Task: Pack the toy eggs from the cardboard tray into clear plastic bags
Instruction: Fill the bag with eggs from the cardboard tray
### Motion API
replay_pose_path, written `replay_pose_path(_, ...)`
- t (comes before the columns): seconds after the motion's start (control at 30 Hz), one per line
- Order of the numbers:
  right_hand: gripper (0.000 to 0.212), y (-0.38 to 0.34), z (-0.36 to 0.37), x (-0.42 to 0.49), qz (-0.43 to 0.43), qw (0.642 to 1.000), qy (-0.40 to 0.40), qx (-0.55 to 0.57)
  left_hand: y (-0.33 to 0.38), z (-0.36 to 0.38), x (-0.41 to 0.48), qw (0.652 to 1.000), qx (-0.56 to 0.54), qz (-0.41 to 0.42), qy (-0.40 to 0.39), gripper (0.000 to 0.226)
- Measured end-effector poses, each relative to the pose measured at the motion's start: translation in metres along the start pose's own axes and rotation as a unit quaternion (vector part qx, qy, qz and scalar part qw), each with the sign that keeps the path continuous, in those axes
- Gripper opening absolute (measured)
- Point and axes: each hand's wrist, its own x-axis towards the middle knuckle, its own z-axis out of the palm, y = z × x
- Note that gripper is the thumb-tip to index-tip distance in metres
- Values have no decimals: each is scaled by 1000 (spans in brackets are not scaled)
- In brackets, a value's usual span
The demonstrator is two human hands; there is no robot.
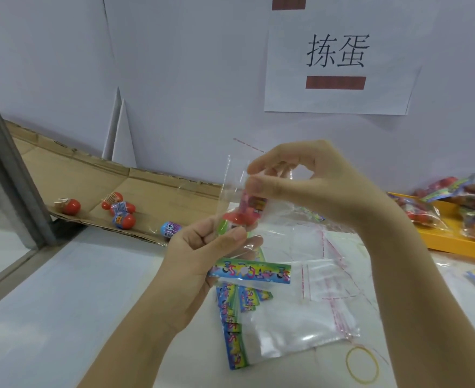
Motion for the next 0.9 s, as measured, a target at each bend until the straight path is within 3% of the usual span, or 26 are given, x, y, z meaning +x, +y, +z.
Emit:
replay_pose_path(0.1,52,-2,4,1,25,999,-25,-30,-1,1,0,1000,3,1,-1,37)
replay_pose_path(0.43,40,-7,10,4,13,998,-26,-52,-6,7,0,1000,-21,-11,8,37)
replay_pose_path(0.73,55,-6,6,3,46,998,5,-50,-9,8,-1,1000,9,-4,11,35)
replay_pose_path(0.9,41,-4,7,3,50,998,2,-22,-9,8,-1,1000,-1,-1,11,33)
